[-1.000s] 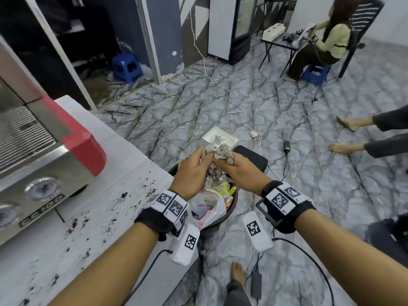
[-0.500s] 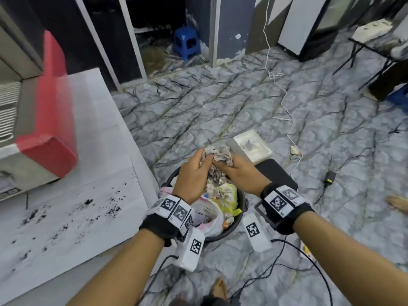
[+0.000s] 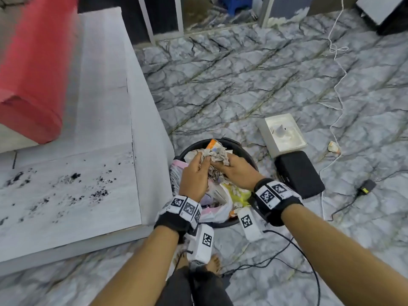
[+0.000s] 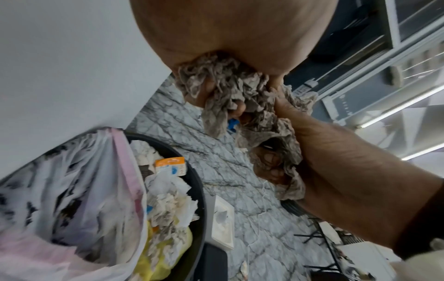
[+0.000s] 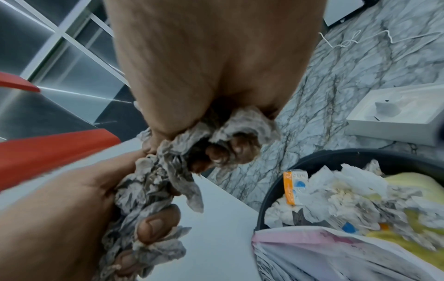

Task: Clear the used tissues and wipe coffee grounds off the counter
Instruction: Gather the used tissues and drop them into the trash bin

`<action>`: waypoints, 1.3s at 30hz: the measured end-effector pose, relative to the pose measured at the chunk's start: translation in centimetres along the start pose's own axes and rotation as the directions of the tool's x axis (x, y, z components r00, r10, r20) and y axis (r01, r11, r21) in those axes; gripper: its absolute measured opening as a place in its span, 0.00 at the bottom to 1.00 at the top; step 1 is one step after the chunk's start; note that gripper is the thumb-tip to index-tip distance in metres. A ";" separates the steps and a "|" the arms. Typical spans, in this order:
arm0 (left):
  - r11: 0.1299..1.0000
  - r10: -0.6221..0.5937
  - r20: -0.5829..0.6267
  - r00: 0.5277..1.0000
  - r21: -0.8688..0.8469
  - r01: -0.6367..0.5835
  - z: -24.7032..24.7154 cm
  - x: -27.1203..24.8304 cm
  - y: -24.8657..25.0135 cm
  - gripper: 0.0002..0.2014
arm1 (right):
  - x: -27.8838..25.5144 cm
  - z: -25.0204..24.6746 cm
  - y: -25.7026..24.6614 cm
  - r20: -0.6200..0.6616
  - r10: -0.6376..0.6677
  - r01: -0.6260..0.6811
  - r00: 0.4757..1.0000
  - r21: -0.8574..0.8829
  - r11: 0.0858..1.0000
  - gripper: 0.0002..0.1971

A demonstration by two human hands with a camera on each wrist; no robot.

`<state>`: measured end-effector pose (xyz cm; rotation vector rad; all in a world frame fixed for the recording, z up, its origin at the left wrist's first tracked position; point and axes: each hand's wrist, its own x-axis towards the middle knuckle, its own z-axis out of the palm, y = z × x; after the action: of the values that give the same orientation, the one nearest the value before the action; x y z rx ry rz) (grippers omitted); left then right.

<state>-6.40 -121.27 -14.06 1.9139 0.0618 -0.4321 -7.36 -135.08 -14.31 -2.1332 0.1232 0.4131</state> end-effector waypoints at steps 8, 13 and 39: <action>0.988 -0.149 -0.023 0.989 0.022 0.150 1.7 3.6 -8.2 0.09 | 4.3 4.6 5.7 0.134 0.088 -0.087 0.987 -0.012 0.996 0.13; 0.975 -0.219 -0.015 0.976 0.025 0.219 3.0 5.6 -14.1 0.11 | 6.7 7.8 9.8 0.206 0.125 -0.111 0.970 -0.080 0.991 0.18; 0.940 -0.338 0.159 0.928 0.014 0.340 3.9 4.4 -19.0 0.18 | 5.6 10.3 13.3 0.328 0.354 -0.253 0.876 -0.312 0.916 0.18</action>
<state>-8.03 -118.28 -33.65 1.8512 0.2940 -0.8144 -7.88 -133.77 -31.98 -2.2485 0.1954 1.0768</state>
